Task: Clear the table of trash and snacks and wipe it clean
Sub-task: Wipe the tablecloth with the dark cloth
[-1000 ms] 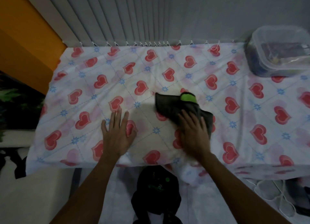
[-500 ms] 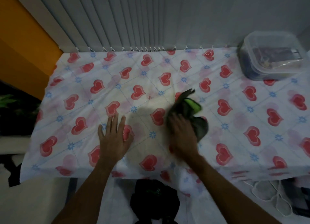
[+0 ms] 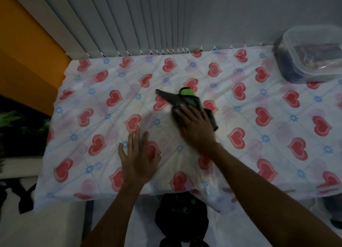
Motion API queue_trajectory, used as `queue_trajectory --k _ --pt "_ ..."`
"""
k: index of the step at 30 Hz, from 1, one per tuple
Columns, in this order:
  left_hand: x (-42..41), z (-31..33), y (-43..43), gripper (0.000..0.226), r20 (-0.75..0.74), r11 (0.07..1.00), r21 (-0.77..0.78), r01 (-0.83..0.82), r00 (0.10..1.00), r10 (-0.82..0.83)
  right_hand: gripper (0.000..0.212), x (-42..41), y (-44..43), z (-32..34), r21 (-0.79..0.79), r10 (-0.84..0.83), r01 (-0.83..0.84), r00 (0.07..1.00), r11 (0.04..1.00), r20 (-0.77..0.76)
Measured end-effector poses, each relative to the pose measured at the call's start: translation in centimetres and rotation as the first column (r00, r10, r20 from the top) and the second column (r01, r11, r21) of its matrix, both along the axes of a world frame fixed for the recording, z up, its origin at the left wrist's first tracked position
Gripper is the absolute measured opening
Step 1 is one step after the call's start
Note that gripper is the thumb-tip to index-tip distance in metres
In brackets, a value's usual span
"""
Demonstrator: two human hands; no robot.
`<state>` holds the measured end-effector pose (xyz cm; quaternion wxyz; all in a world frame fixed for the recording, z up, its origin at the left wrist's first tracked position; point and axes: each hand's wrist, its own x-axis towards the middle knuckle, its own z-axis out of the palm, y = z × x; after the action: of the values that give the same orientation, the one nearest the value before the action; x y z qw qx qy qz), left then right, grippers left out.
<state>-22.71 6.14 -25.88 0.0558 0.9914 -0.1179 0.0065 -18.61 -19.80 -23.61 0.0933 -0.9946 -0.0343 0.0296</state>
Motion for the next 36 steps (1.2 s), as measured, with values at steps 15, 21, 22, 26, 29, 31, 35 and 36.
queue_trajectory --k 15,21,22,26,29,31,35,36 --pt "0.4 0.5 -0.3 0.077 0.058 0.999 0.031 0.019 0.998 -0.021 0.054 -3.9 -12.1 0.3 -0.010 -0.559 0.559 0.829 0.829 0.023" --pt "3.9 2.7 -1.7 0.045 0.120 0.998 0.004 0.058 0.991 -0.058 0.055 -0.8 -2.7 1.4 -0.003 -0.303 0.303 0.953 0.953 -0.012" --pt "4.2 2.7 -1.8 0.053 0.102 0.998 -0.010 0.063 0.993 -0.061 0.057 -0.1 -0.6 1.4 -0.002 -0.221 0.221 0.975 0.975 -0.023" --pt "4.0 1.8 -1.4 0.088 0.011 0.999 -0.021 0.027 1.000 -0.027 0.059 1.8 7.9 0.7 0.013 0.158 -0.158 0.986 0.987 -0.043" --pt "4.4 1.5 -1.1 0.099 -0.011 0.999 -0.036 0.000 1.000 0.000 0.054 3.7 9.8 0.1 0.036 0.221 -0.220 0.974 0.975 -0.048" --pt "4.5 1.5 -1.2 0.095 0.006 0.997 -0.074 -0.024 1.000 0.024 0.054 4.8 8.6 -0.2 0.009 0.210 -0.210 0.976 0.978 -0.053" --pt "4.2 1.6 -1.5 0.091 0.034 0.995 -0.097 -0.032 0.999 0.035 0.055 5.7 3.7 0.0 0.002 0.037 -0.037 0.999 0.999 0.000" --pt "4.1 1.7 -1.5 0.092 0.033 0.995 -0.095 -0.030 0.999 0.033 0.057 5.6 2.2 0.2 0.022 -0.023 0.023 1.000 1.000 0.014"
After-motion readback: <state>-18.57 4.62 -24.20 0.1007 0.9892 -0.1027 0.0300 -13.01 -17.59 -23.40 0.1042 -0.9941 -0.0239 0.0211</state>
